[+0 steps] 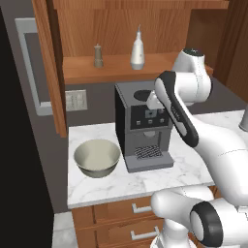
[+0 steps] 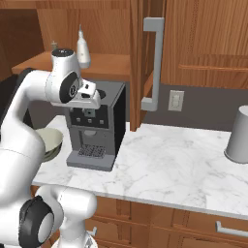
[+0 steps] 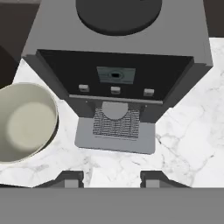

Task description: Retrieve the bottle and the shaker from the cabinet and place them next to the mixing bowl on the counter. Then add garlic from the fridge to the mixing bowl.

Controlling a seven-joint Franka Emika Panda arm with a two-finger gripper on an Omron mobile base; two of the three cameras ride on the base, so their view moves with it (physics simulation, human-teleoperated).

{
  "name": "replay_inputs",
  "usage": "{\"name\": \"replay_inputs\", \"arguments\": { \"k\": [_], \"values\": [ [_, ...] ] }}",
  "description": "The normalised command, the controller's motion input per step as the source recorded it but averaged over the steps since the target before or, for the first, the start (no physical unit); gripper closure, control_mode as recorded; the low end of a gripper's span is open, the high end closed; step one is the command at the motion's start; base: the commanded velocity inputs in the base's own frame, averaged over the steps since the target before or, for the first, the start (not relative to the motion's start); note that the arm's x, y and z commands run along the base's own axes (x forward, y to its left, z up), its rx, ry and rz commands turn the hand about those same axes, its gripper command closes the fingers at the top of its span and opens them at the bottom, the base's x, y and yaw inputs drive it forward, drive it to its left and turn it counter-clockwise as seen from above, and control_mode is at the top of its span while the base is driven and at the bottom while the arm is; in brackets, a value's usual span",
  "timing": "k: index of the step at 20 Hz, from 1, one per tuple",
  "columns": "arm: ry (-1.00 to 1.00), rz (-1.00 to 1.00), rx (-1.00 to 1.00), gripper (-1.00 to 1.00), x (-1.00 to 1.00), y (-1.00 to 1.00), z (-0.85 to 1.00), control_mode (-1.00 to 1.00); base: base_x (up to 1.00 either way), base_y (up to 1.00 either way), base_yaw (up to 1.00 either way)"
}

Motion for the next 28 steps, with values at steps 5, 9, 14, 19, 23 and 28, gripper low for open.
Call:
{"name": "replay_inputs", "arguments": {
  "k": [5,9,14,19,23,28],
  "values": [
    [-0.07,0.00,0.00,-1.00,-0.19,0.00,0.01,-1.00,0.00,0.00,0.00],
    [-0.32,0.09,0.00,-1.00,-0.37,0.00,0.14,-1.00,0.00,0.00,0.00],
    [-0.34,0.13,0.00,-1.00,-0.38,0.00,0.34,-1.00,0.00,0.00,0.00],
    [-0.19,0.10,0.00,-1.00,-0.19,-0.01,0.47,-1.00,0.00,0.00,0.00],
    [-0.04,0.04,0.00,-1.00,-0.03,0.00,0.46,-1.00,0.00,0.00,0.00],
    [0.00,0.01,0.00,-1.00,0.00,0.00,0.50,-1.00,0.00,0.00,0.00]
  ]
}}
